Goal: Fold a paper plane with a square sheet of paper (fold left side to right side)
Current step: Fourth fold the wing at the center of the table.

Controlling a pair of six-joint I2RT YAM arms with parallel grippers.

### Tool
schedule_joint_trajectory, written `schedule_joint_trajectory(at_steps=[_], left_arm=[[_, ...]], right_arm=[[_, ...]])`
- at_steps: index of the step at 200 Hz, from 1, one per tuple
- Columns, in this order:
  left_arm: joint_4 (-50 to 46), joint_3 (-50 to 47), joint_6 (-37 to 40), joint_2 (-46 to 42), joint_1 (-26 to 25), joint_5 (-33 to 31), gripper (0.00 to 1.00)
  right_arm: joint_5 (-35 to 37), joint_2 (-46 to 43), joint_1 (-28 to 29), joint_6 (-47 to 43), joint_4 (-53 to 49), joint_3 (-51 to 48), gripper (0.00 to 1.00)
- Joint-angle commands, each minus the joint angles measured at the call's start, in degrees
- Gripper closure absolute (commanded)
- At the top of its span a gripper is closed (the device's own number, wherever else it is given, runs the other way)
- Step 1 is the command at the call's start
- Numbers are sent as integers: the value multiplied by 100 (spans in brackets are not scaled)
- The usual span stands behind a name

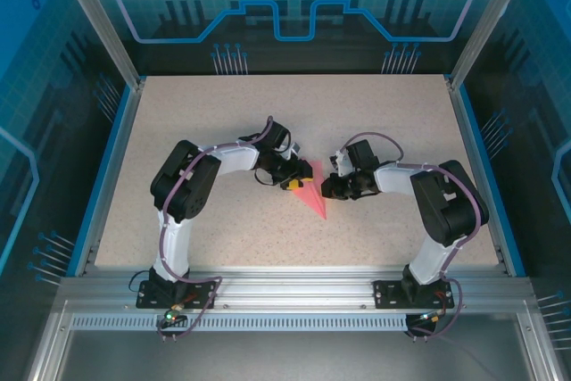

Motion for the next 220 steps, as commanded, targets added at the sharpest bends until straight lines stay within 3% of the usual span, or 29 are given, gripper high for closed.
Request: schedule_joint_trajectory(at_steps=[1,119,181,200,220], left_arm=[[-309,74,-60,191,-31,-138,53],[-326,85,-26,133,-25,-133,53],[-565,189,350,-470,56,-374,50],[-600,317,409,-481,46,-241,57],[-517,450,391,-318,20,22,73]], right_arm=[[103,56,-86,-109,-173,112,89],[252,343,-48,-194,-602,188,90],[374,344,20,-154,-647,-38,91],[409,337,36,-165,-691,-27,91],[446,325,55,-178,-736,-3,92]])
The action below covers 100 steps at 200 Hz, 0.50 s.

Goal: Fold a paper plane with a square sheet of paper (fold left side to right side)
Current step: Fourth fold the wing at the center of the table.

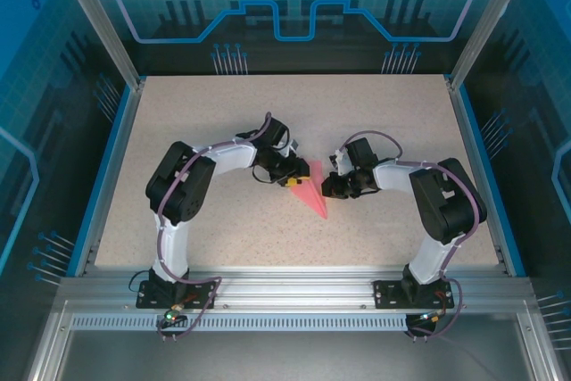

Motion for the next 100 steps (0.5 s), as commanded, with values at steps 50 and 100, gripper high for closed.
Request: schedule_joint_trajectory(at_steps=[50,100], left_arm=[[-84,709,224,447,-64,489,95],[-95,961,417,805,-75,564,99]], right_arm=[[411,217,100,-95,-532,-150,92],[461,238,124,-113,-584,-144,92]])
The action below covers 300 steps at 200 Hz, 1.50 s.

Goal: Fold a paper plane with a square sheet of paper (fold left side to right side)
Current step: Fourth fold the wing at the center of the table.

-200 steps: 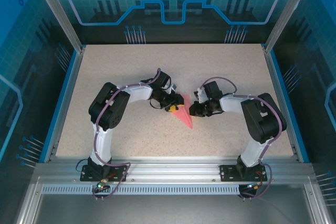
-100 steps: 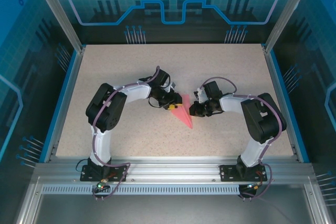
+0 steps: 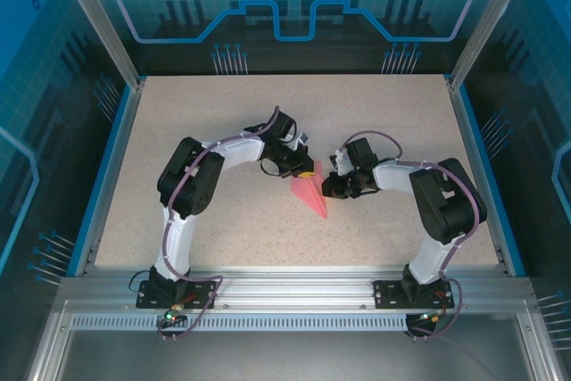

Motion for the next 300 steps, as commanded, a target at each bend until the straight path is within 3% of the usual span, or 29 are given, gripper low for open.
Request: schedule_joint_trajectory(at_steps=[1,154,233,300], left_arm=[[-104,207,270,190,-34,197,99],[27,-430,498,353,-24,-158,100],[50,-600,487,307,-24,-263,100],[66,-637,471,240,-19,-271,100]], right_arm=[[423,241,114,-110,-567,-138,92],[463,124,115,-270,-806,66,91],[591,-720,28,-309,-1297,606,72],[-1064,-750,235,246,-752,93,81]])
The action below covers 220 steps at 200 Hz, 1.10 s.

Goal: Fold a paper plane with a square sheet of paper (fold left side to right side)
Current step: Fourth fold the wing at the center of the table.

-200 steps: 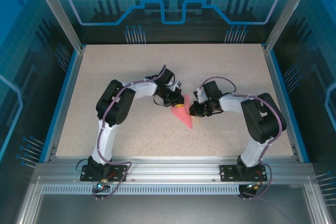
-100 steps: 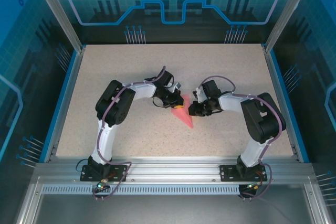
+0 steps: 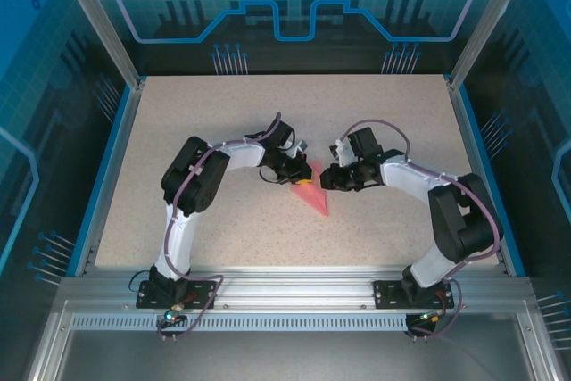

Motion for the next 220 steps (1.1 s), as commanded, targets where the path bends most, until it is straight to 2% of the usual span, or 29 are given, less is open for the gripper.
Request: schedule_joint_trajectory(at_steps=[1,50,126,220], left_arm=[[-410,-245,81,28,-39,-280,100],[-426,-249,85,24,-38,-281,100],[-433,-248,76,45,-16,-290,100],[-445,-263,67,54,17,-316,100]], right_arm=[[-832,140,169,324,166,-286,81],[-794,594,364,259,27,-241,82],[-321,763,448,8,-498,-173,81],[-394,852,489,-15,-592,-283,81]])
